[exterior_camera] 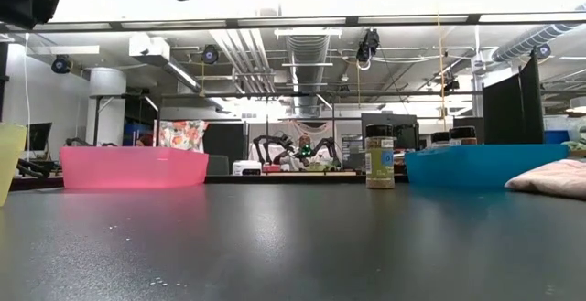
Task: Sort spices by type
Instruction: Put the brown seasoning into the pink bin
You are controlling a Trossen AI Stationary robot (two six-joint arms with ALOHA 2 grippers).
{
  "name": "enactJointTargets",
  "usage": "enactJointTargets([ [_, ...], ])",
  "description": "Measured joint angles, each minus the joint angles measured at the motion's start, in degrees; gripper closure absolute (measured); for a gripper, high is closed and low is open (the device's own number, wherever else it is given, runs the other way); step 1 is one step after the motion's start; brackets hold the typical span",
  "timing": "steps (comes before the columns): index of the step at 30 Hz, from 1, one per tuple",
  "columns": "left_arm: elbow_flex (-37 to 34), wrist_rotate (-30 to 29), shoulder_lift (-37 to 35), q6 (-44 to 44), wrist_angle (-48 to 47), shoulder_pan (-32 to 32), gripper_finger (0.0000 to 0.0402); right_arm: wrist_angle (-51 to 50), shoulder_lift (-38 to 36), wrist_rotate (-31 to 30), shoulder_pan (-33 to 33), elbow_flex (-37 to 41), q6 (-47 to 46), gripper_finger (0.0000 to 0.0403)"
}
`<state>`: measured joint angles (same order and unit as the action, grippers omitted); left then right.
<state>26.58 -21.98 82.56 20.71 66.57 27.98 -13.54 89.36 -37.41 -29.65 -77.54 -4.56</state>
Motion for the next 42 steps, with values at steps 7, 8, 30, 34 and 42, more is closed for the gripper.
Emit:
enactJointTargets([
  [7, -0.36, 5.3, 0.0, -0.2, 3.32, 0.01, 0.0225, 36.05, 1.97, 3.43, 0.48, 11.13, 18.23, 0.0104],
  [8, -0.36, 5.53, 0.02, -0.2, 3.63, -0.01, 0.0225, 39.57, 2.53, 5.62, 0.93, 12.13, 19.33, 0.0102],
  [30, 1.07, 6.0, 0.04, -0.24, 3.79, -0.35, 0.0225, 53.25, 10.08, 22.88, 9.07, 9.32, 20.63, 0.0102],
  [34, 1.44, 5.86, 0.07, -0.22, 2.86, -0.34, 0.0219, 53.22, 10.1, 23.12, 9.54, 9.22, 20.32, 0.0119],
  [42, 1.89, 4.35, 0.79, -0.86, 2.88, -0.34, 0.0216, 52.67, 10.1, 23.46, 9.94, 9.29, 21.17, 0.0193],
])
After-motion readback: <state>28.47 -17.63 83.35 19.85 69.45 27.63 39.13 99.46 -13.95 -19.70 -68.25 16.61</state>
